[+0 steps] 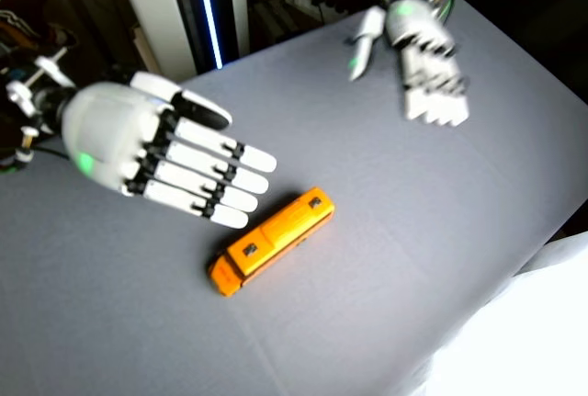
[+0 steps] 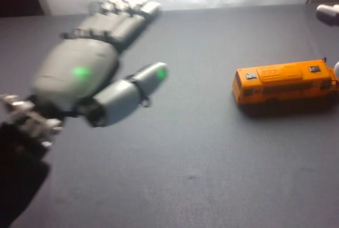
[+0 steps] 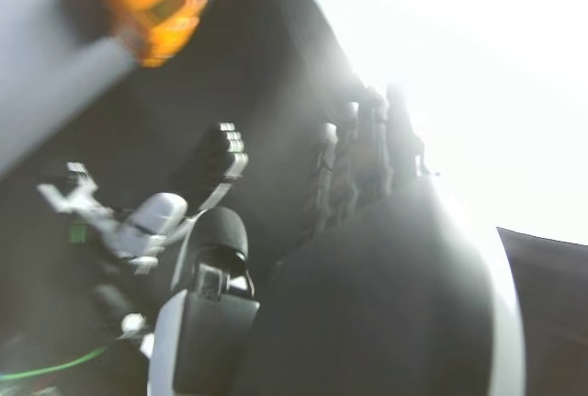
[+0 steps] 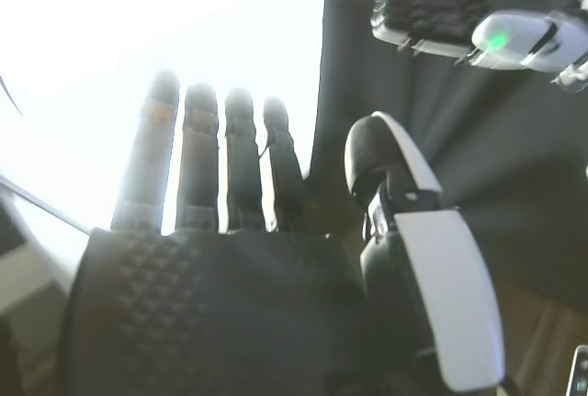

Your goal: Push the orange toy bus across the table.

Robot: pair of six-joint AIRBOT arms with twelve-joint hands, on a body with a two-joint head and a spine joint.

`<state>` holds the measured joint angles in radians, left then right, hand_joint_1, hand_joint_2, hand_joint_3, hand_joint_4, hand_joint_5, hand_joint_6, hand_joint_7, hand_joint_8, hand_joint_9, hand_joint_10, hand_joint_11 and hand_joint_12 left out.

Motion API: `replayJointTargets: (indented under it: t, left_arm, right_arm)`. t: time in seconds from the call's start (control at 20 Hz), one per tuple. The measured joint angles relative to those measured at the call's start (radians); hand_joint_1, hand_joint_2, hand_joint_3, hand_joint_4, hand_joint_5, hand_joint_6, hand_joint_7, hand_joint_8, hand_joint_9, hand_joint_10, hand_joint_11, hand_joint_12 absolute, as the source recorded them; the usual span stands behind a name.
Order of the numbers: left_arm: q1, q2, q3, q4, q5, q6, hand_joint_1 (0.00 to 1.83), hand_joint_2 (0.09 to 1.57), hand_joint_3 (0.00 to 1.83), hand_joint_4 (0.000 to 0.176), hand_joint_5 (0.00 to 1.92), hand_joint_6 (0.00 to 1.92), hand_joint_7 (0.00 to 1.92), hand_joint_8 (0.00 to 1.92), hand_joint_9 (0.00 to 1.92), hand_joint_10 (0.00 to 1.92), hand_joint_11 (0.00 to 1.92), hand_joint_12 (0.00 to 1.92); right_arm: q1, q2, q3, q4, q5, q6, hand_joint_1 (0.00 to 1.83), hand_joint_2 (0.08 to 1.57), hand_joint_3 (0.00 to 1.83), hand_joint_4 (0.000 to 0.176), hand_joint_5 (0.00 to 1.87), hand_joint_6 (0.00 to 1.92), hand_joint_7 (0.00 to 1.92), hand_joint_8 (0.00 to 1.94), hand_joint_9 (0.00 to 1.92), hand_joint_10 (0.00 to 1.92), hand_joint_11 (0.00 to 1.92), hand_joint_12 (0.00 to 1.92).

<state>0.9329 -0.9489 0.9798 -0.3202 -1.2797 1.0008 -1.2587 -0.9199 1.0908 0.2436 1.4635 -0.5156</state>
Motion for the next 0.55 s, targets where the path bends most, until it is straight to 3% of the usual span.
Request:
replayJointTargets:
  t: [0.1,0.25,0.3,0.35,0.4,0.45,0.5,0.55]
  left_arm:
    - [0.026,0.022,-0.013,0.019,-0.098,-0.044,0.34,1.45,0.01,0.0,0.18,0.0,0.15,0.01,0.11,0.01,0.03,0.02]
    - [0.029,0.055,-0.031,0.069,-0.208,-0.053,0.3,1.41,0.0,0.0,0.09,0.0,0.14,0.01,0.1,0.01,0.04,0.02]
    - [0.027,0.065,-0.034,0.071,-0.226,-0.053,0.34,1.45,0.01,0.0,0.15,0.01,0.21,0.02,0.18,0.02,0.1,0.06]
    - [0.032,0.074,-0.035,0.075,-0.236,-0.053,0.34,1.45,0.01,0.0,0.15,0.01,0.21,0.02,0.18,0.02,0.1,0.06]
    - [0.049,0.091,-0.045,0.066,-0.263,-0.052,0.01,1.49,0.01,0.0,0.13,0.0,0.19,0.0,0.17,0.0,0.11,0.07]
    - [0.066,0.099,-0.051,0.063,-0.287,-0.053,0.0,1.5,0.02,0.0,0.12,0.0,0.2,0.01,0.17,0.0,0.08,0.06]
    - [0.071,0.103,-0.06,0.06,-0.304,-0.053,0.04,1.47,0.0,0.0,0.14,0.0,0.21,0.01,0.17,0.0,0.08,0.06]
    - [0.074,0.103,-0.06,0.071,-0.319,-0.056,0.04,1.47,0.0,0.0,0.14,0.0,0.21,0.01,0.17,0.0,0.08,0.06]
  right_arm:
    - [0.0,0.01,-0.002,0.011,0.061,0.0,0.85,1.42,0.0,0.0,0.36,0.0,0.37,0.0,0.32,0.0,0.33,0.04]
    - [0.0,0.023,-0.014,0.024,0.153,0.0,1.01,1.46,0.0,0.0,0.24,0.0,0.26,0.0,0.27,0.0,0.27,0.02]
    - [0.0,0.035,-0.032,0.026,0.168,-0.002,1.22,1.4,0.0,0.0,0.25,0.0,0.25,0.0,0.26,0.0,0.25,0.01]
    - [0.0,0.044,-0.042,0.016,0.17,-0.017,1.22,1.4,0.0,0.0,0.25,0.0,0.25,0.0,0.26,0.0,0.25,0.01]
    - [0.008,0.05,-0.043,-0.018,0.173,-0.031,1.4,1.33,0.0,0.0,0.16,0.01,0.18,0.0,0.21,0.0,0.16,0.0]
    - [0.023,0.049,-0.043,-0.045,0.174,-0.032,1.28,1.35,0.0,0.025,0.12,0.01,0.13,0.0,0.17,0.0,0.19,0.02]
    - [0.042,0.05,-0.045,-0.071,0.172,-0.034,1.19,1.32,0.0,0.037,0.19,0.01,0.14,0.0,0.19,0.0,0.26,0.06]
    - [0.06,0.05,-0.053,-0.084,0.172,-0.04,1.19,1.32,0.0,0.037,0.19,0.01,0.14,0.0,0.19,0.0,0.26,0.06]
